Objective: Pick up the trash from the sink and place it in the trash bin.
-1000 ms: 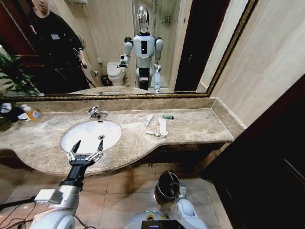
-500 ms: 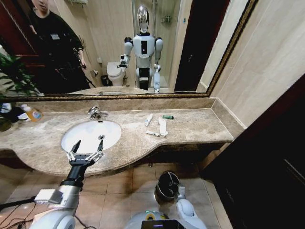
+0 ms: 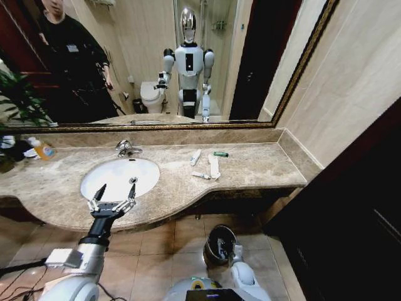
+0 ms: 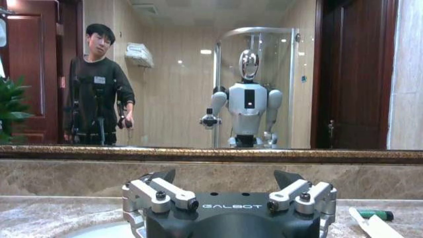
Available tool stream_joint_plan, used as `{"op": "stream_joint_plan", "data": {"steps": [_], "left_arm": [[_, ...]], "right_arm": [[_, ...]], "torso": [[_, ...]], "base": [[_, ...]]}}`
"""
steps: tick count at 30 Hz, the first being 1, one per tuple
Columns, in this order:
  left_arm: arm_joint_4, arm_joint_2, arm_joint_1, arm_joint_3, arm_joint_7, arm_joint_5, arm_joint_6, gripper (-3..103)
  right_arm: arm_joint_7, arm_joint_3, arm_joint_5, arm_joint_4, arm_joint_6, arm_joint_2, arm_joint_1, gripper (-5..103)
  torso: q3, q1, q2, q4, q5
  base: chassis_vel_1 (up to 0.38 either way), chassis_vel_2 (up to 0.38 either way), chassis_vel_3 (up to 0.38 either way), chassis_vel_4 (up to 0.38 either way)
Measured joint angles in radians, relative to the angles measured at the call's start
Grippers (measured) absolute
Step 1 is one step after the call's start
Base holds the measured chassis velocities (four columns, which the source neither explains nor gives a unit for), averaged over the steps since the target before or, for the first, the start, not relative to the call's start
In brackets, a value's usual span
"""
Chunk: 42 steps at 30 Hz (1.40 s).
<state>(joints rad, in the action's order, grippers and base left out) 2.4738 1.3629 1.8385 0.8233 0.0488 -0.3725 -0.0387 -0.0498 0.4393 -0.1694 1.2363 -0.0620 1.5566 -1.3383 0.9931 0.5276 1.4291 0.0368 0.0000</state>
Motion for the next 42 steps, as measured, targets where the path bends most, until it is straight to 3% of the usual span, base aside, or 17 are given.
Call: {"op": "stream_joint_plan", "data": {"steps": [6,21,29,35,42], "left_arm": [[0.000,0.000,0.000,0.000,0.000,0.000,0.000,100],[0.000,0.000,0.000,0.000,0.000,0.000,0.000,100],[0.000,0.000,0.000,0.000,0.000,0.000,0.000,100],[0.000,0.000,0.000,0.000,0.000,0.000,0.000,100],[0.000,0.000,0.000,0.000,0.000,0.000,0.000,100]], "right_arm": [[0.000,0.001,0.000,0.003,0.000,-0.001,-0.005,99],[-0.012,-0.007,-0.007,0.097,-0.019,-0.018,-0.056,100],[-0.050,-0.029,-0.026,0.292,-0.026,-0.071,-0.137,100],[-0.064,-0.029,-0.140,0.623,-0.082,-0.124,-0.288,100],[-0.108,-0.041,-0.149,0.865,-0.088,-0.164,-0.408,100]], "torso": [[0.000,0.000,0.000,0.0000,0.0000],[0.000,0.000,0.000,0.0000,0.0001],[0.000,0.000,0.000,0.0000,0.0001],[0.000,0.000,0.000,-0.0001,0.0001],[0.000,0.000,0.000,-0.0001,0.0000]], "base": [[0.000,0.000,0.000,0.000],[0.000,0.000,0.000,0.000],[0.000,0.000,0.000,0.000],[0.000,0.000,0.000,0.000],[0.000,0.000,0.000,0.000]]}}
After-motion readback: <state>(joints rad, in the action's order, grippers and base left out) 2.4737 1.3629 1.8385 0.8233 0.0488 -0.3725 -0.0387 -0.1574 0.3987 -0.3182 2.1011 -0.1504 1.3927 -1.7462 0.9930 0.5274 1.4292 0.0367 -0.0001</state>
